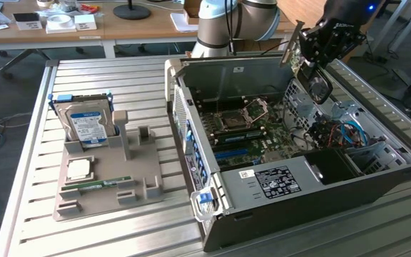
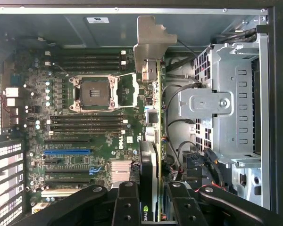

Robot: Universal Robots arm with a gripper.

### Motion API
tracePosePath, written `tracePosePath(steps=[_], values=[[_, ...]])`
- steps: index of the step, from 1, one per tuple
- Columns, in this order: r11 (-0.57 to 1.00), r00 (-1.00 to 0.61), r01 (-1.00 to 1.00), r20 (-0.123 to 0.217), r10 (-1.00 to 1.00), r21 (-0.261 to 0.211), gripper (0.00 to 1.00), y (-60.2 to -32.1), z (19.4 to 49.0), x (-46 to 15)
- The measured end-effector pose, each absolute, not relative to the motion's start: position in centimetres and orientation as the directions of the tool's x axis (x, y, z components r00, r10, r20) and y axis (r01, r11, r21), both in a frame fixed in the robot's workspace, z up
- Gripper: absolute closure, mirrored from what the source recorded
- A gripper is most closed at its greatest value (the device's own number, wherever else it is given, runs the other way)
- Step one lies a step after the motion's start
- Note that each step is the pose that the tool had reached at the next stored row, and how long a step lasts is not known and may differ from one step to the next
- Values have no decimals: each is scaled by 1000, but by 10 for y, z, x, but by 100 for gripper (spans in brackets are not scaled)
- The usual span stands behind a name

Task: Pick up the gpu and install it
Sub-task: 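Insert the gpu into the slot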

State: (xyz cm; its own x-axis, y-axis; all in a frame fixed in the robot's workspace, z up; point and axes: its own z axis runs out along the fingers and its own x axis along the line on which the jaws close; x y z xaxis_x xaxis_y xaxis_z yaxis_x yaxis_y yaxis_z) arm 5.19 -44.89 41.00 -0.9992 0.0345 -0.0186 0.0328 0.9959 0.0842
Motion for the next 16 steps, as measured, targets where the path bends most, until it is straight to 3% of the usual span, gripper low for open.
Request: tracePosePath(steps=[16], values=[[970, -974, -228, -19, -228, 84, 73, -449, 409, 52]])
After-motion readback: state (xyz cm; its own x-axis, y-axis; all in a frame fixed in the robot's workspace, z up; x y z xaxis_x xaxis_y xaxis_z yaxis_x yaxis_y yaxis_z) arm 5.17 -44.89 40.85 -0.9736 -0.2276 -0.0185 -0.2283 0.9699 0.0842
